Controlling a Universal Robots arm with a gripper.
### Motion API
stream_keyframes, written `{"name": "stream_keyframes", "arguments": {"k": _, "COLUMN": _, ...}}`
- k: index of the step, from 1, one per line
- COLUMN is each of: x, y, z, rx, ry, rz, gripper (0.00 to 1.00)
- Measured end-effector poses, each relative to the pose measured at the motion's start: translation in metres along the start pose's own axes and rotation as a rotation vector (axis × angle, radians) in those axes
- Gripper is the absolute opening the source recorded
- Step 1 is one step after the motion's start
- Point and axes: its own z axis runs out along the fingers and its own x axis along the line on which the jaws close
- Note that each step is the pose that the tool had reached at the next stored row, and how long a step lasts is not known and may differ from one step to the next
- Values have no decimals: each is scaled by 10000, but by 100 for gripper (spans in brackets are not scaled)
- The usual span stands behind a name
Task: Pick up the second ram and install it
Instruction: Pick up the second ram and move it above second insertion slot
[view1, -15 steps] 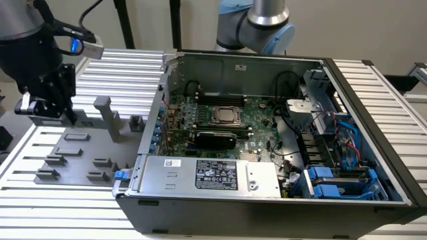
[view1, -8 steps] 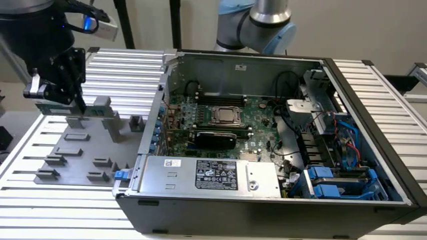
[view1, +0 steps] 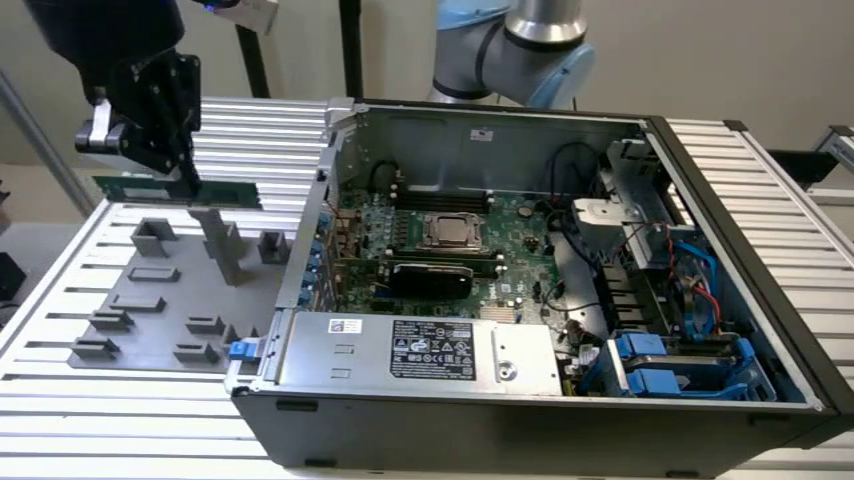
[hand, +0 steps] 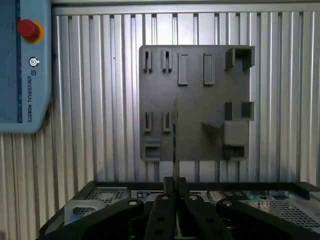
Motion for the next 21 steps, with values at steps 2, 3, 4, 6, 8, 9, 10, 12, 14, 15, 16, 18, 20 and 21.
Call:
{"name": "stream_keyframes", "arguments": {"k": 2, "x": -2, "y": -89, "z": -91, "rx": -1, "ry": -4, "rz": 1, "gripper": 0}}
{"name": "stream_keyframes", "arguments": {"k": 3, "x": -3, "y": -133, "z": -136, "rx": -1, "ry": -6, "rz": 1, "gripper": 0}}
{"name": "stream_keyframes", "arguments": {"k": 4, "x": -5, "y": -180, "z": -184, "rx": -2, "ry": -8, "rz": 0, "gripper": 0}}
{"name": "stream_keyframes", "arguments": {"k": 6, "x": -7, "y": -268, "z": -262, "rx": -5, "ry": -10, "rz": 0, "gripper": 0}}
{"name": "stream_keyframes", "arguments": {"k": 8, "x": -9, "y": -359, "z": -318, "rx": -9, "ry": -12, "rz": 0, "gripper": 0}}
{"name": "stream_keyframes", "arguments": {"k": 9, "x": -11, "y": -404, "z": -336, "rx": -9, "ry": -16, "rz": 0, "gripper": 0}}
{"name": "stream_keyframes", "arguments": {"k": 10, "x": -12, "y": -449, "z": -349, "rx": -11, "ry": -19, "rz": -1, "gripper": 0}}
{"name": "stream_keyframes", "arguments": {"k": 12, "x": -14, "y": -538, "z": -363, "rx": -12, "ry": -31, "rz": 0, "gripper": 0}}
{"name": "stream_keyframes", "arguments": {"k": 14, "x": -17, "y": -628, "z": -367, "rx": -12, "ry": -47, "rz": -1, "gripper": 0}}
{"name": "stream_keyframes", "arguments": {"k": 15, "x": -18, "y": -678, "z": -368, "rx": -13, "ry": -52, "rz": -1, "gripper": 0}}
{"name": "stream_keyframes", "arguments": {"k": 16, "x": -19, "y": -722, "z": -368, "rx": -13, "ry": -58, "rz": 0, "gripper": 0}}
{"name": "stream_keyframes", "arguments": {"k": 18, "x": -22, "y": -812, "z": -370, "rx": -13, "ry": -63, "rz": -1, "gripper": 0}}
{"name": "stream_keyframes", "arguments": {"k": 20, "x": -27, "y": -904, "z": -370, "rx": -13, "ry": -63, "rz": -1, "gripper": 0}}
{"name": "stream_keyframes", "arguments": {"k": 21, "x": -30, "y": -950, "z": -368, "rx": -13, "ry": -63, "rz": 0, "gripper": 0}}
